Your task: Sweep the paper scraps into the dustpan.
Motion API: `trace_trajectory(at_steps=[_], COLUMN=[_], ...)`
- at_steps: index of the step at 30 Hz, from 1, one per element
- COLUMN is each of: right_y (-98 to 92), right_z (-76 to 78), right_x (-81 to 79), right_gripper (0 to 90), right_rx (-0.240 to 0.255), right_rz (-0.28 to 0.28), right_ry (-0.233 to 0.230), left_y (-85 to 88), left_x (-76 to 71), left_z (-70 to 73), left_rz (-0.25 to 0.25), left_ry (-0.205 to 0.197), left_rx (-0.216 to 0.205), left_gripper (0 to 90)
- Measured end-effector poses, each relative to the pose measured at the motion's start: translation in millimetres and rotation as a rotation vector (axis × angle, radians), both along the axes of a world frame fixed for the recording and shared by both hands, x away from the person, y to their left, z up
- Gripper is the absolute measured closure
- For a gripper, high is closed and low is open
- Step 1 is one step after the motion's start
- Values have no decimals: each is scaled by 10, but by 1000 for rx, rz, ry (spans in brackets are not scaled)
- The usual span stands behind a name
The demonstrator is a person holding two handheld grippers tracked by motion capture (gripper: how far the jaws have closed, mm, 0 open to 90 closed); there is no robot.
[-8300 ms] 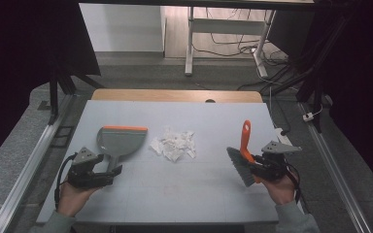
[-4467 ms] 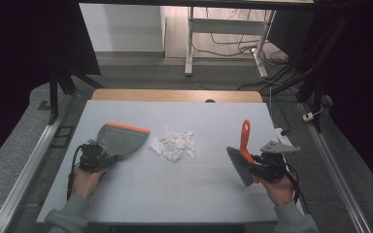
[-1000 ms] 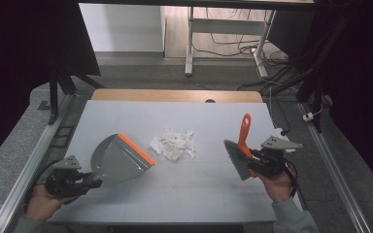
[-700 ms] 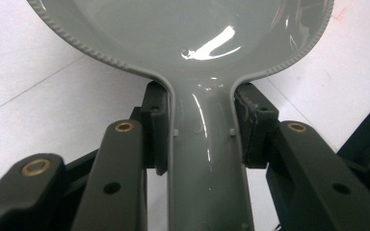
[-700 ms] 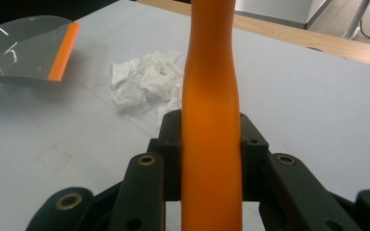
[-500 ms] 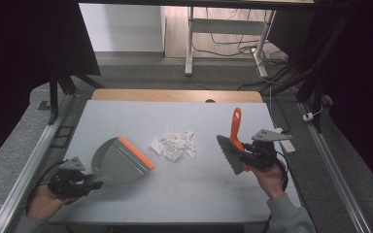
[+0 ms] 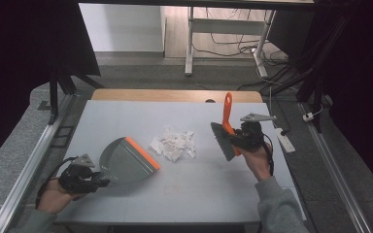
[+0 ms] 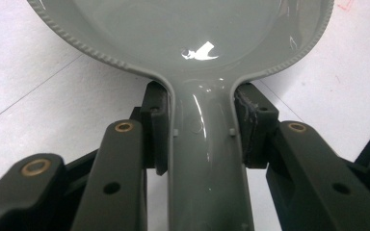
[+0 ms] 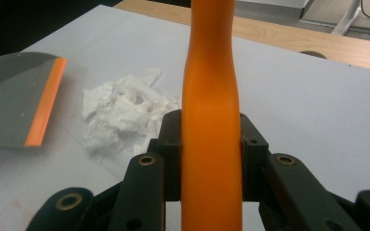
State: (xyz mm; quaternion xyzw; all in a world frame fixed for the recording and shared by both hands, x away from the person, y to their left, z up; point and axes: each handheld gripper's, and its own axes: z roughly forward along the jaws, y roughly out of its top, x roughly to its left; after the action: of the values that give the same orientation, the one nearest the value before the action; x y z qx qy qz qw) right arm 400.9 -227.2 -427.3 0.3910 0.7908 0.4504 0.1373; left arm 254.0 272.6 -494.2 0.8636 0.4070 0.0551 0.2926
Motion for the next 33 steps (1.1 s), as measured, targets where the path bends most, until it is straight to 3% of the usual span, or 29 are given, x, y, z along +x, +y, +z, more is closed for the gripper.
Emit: trace_trajectory(at_steps=[10, 15, 22, 33], right_y=[255, 411, 632, 798], right_z=[158, 159, 70, -130], right_x=[269, 444, 619, 734], right_gripper=[703, 703, 703, 703], right_rx=[-14, 0, -27, -78], right_rz=[-18, -26, -22, -25], right_ry=[-1, 24, 56, 108], left_y=[-12, -30, -87, -150], left_x=[28, 36, 55, 125], left_z=[-16, -19, -34, -73], left_rz=[-17, -31, -54, -74], left_ry=[-2, -1, 5, 19], left_rx=[-2, -2, 4, 22], left_gripper=[620, 620, 620, 620])
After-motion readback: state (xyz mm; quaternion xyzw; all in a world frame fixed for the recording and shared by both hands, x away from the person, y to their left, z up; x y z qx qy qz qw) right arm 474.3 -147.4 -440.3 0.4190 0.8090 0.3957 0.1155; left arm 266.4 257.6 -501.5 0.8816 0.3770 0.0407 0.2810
